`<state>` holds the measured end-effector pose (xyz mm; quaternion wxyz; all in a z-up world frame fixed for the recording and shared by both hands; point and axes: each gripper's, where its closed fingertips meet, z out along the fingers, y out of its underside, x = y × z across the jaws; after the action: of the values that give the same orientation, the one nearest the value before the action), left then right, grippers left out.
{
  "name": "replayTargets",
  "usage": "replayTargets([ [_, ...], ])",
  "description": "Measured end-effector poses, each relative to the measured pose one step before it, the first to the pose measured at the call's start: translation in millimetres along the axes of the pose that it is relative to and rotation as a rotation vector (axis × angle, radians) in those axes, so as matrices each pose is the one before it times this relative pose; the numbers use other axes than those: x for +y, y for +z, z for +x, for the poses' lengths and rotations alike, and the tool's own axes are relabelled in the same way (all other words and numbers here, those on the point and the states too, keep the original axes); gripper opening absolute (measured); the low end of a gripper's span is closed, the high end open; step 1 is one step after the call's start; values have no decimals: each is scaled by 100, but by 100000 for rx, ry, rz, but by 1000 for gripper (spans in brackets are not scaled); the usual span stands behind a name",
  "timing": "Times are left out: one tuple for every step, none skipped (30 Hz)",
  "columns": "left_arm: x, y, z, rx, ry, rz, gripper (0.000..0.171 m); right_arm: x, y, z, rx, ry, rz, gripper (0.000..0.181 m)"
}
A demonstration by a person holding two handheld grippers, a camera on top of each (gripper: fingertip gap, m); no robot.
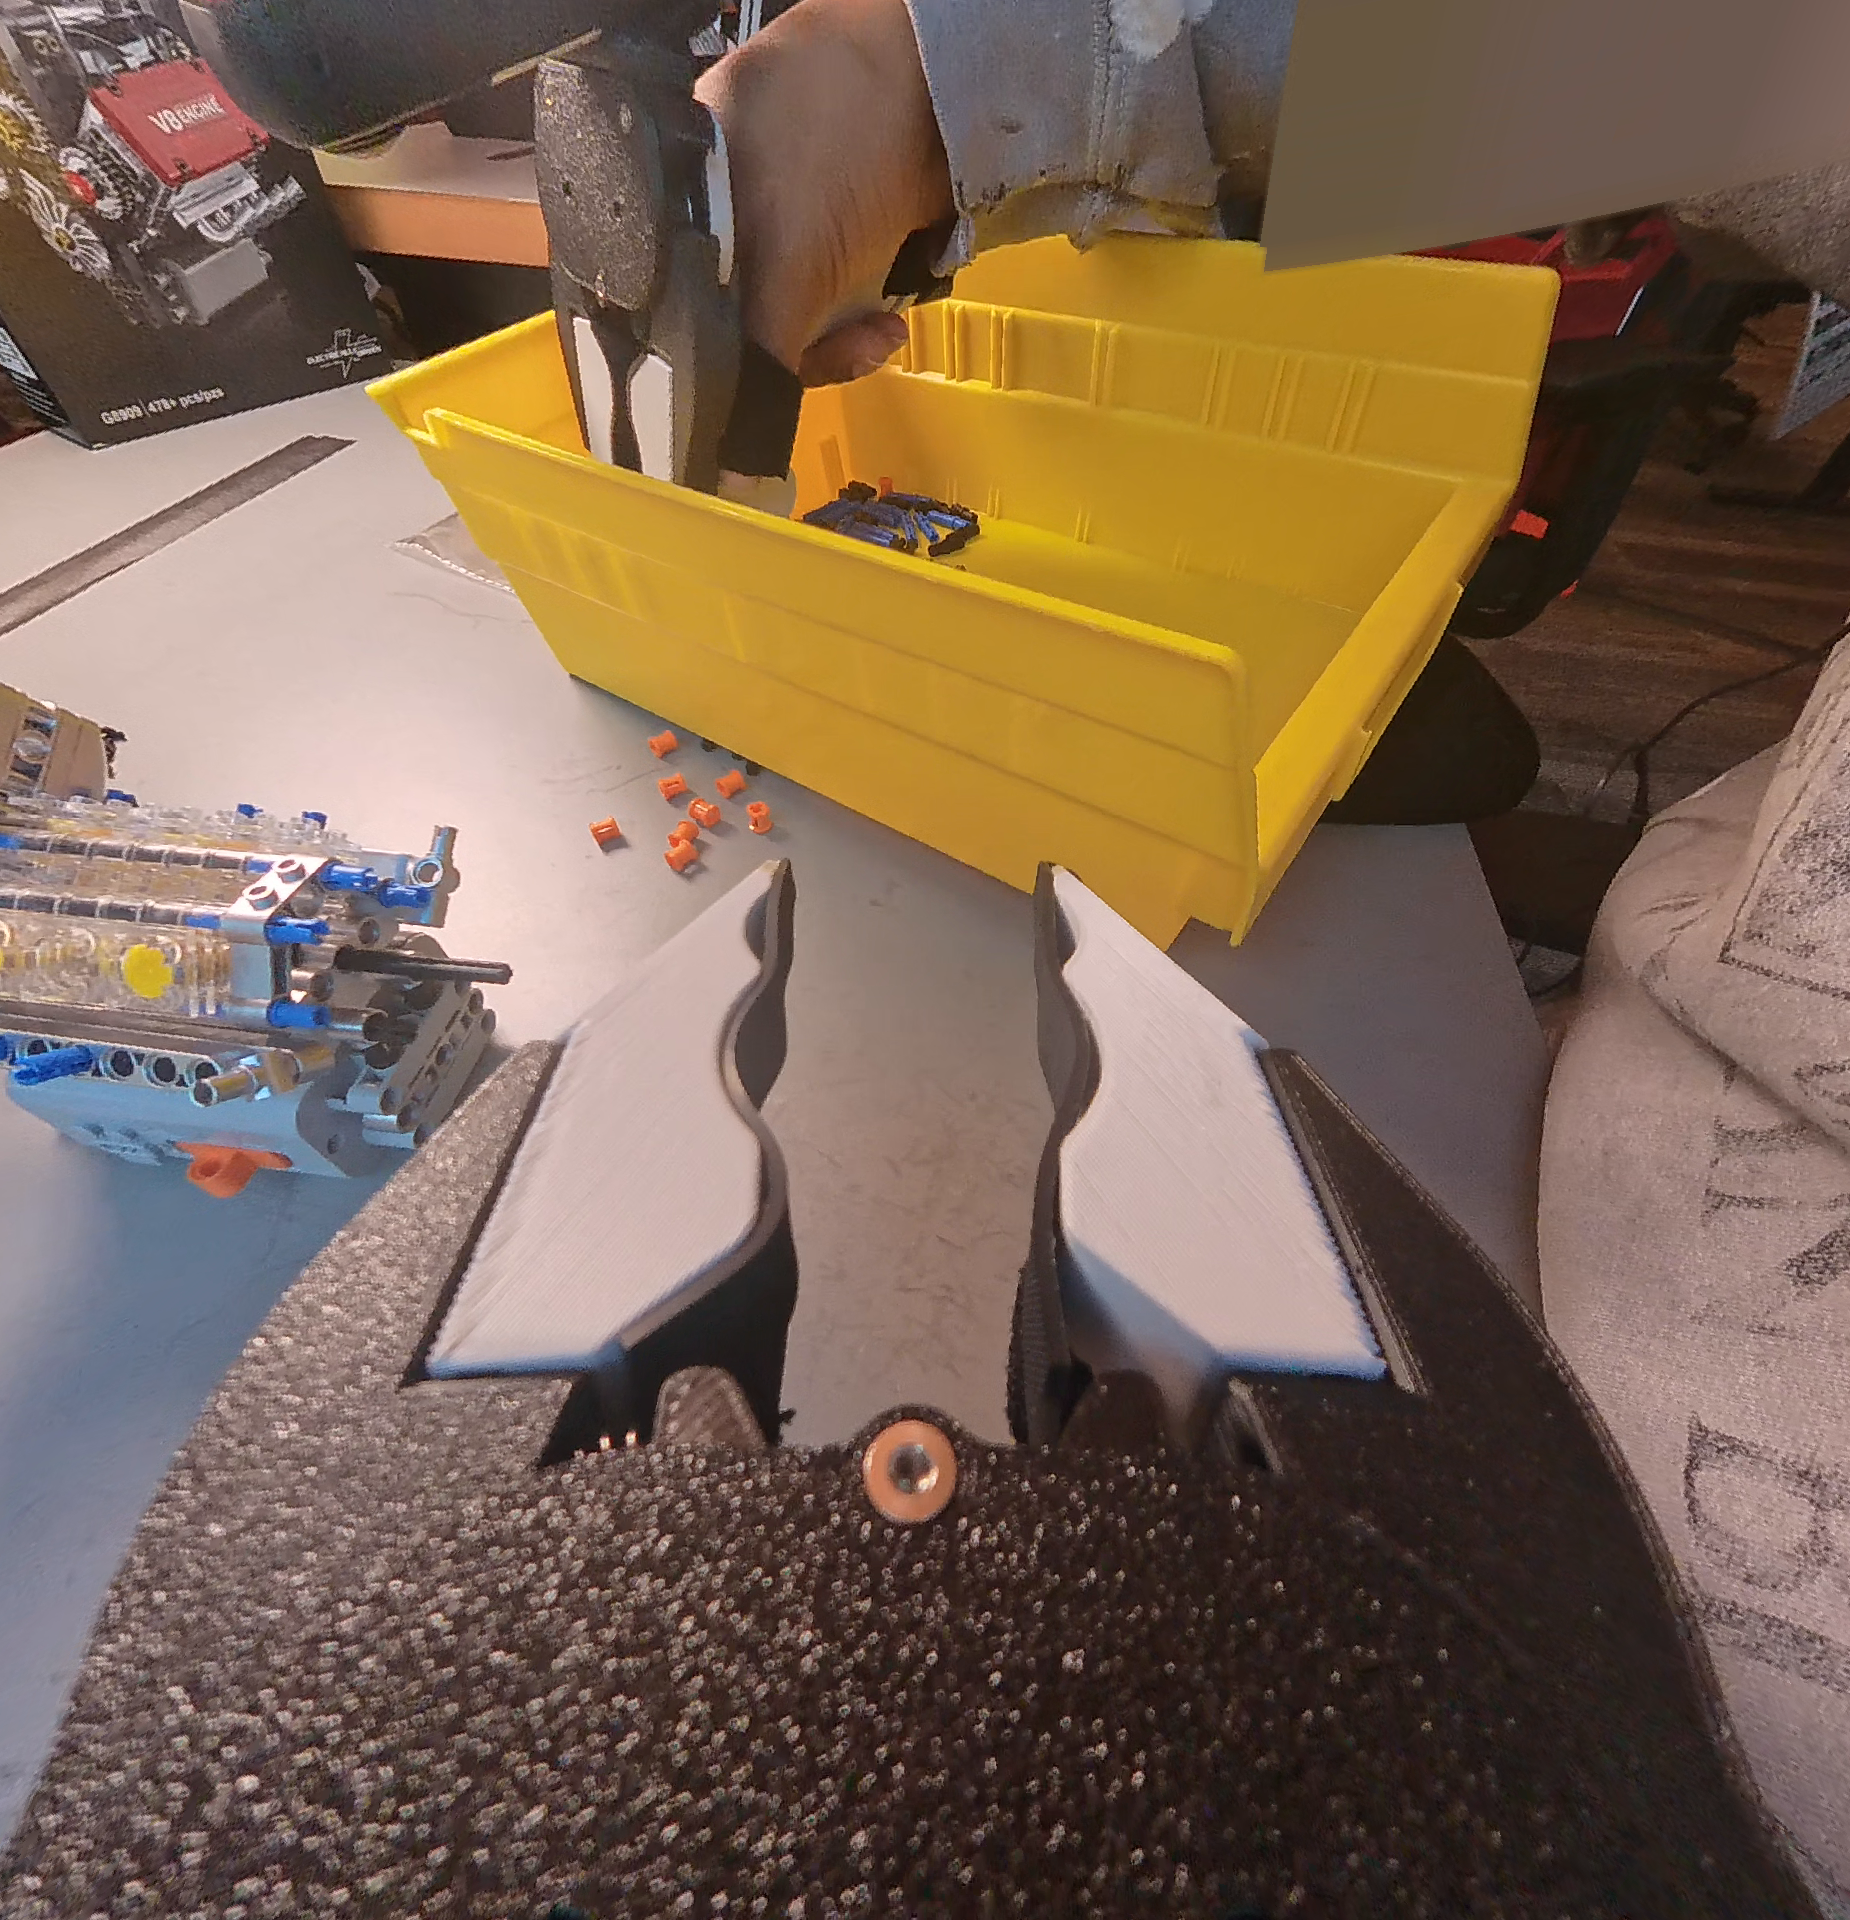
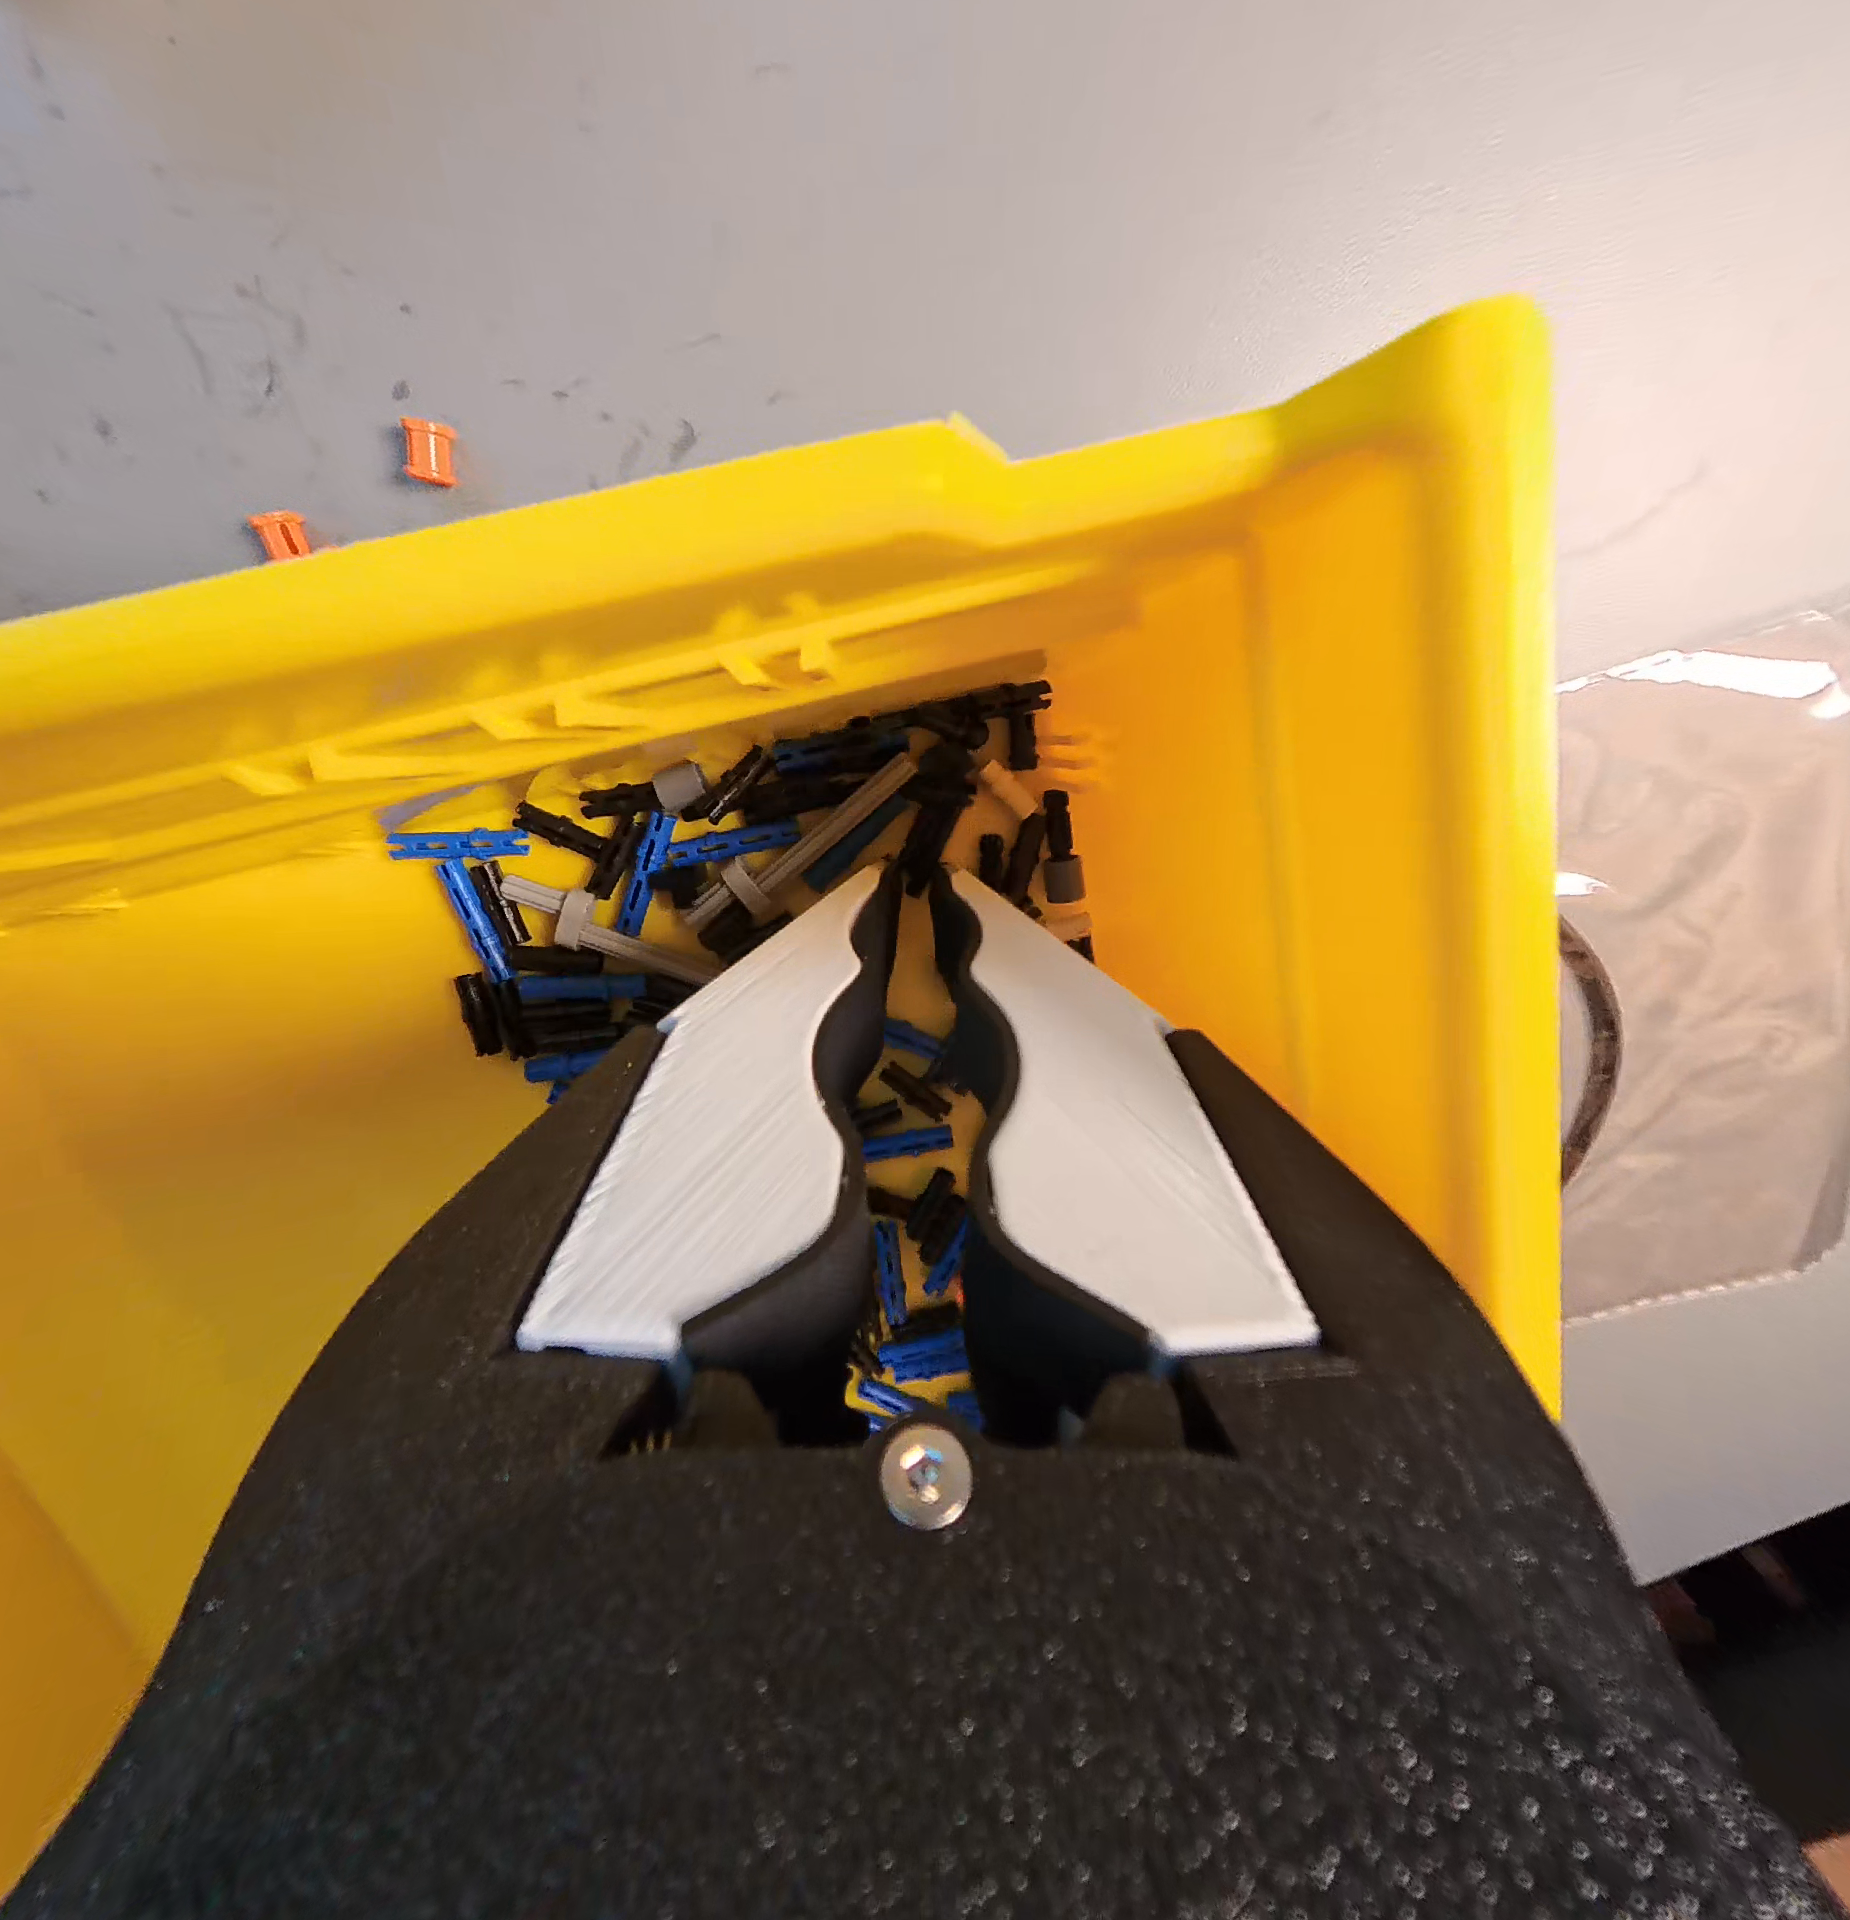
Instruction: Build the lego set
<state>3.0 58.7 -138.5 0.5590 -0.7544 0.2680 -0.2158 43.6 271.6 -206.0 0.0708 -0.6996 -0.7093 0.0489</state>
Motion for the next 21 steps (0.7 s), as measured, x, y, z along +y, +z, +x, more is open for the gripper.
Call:
replayTargets([
  [3, -2, 9, 73, 21, -23, 44, -34, -7, -6, -234, 204, 351, 4],
  [7, 2, 15, 72, 36, -58, 44, -48, -7, -39, -458, 519, 308, 4],
  [4, 9, 2, 44, 74, -58, 44, 14, -31, -5, -48, 126, -195, 5],
  [6, -4, 12, 26, 81, -38, 44, -4, -32, 58, 514, -500, -12, 6],
  [5, 8, 17, 45, 69, -59, 44, -118, -25, -29, 26, -357, 607, 7],
  [10, -6, 14, 38, 79, -66, 44, -168, 17, -53, -235, 319, 854, 8],
  [2, 4, 4, 5, 67, -27, 44, -90, 51, -3, 132, 299, 320, 8],
  [3, -1, 3, 31, 15, -20, 44, 27, 95, 54, 515, -211, -254, 8],
  [5, 3, 16, 63, 5, -46, 44, -26, 84, 7, 178, -62, 206, 8],
  [4, 3, 12, 56, 46, -40, 44, -22, 17, 10, -213, 568, 236, 8],
  [4, -3, 13, 35, 91, -27, 44, -27, 2, -67, -604, 335, 379, 6],
  [5, 2, 22, 51, 95, -44, 44, 10, 8, -69, -266, -257, 276, 5],
  [16, 5, 12, 68, 69, -60, 44, 75, -36, 36, 813, -1030, -143, 4],
  [4, -2, 5, 57, 38, -30, 44, 206, -102, 150, 1643, -1713, -1172, 1],
  [0, 0, 6, 45, -2, 3, 44, 238, -147, 3, 420, -1474, -1176, 0],
  [-3, 2, -9, 27, -25, 20, 44, -27, -244, -152, -922, -372, 880, 0],
  [0, -11, -11, 20, -20, 23, 44, 106, -262, -195, -1470, 65, 60, 0],
  [0, -5, -1, 30, -28, 12, 44, 190, -286, -65, -323, -1150, -290, 0],
  [1, 0, 9, 53, -16, -7, 44, 178, -273, 6, 403, -1602, -231, 0],
  [2, 5, 0, 61, 29, -33, 44, 205, -244, -23, 253, -816, -425, 0],
  [5, 3, 15, 74, 46, -51, 44, 126, -175, -60, 21, -453, -144, 0],
])
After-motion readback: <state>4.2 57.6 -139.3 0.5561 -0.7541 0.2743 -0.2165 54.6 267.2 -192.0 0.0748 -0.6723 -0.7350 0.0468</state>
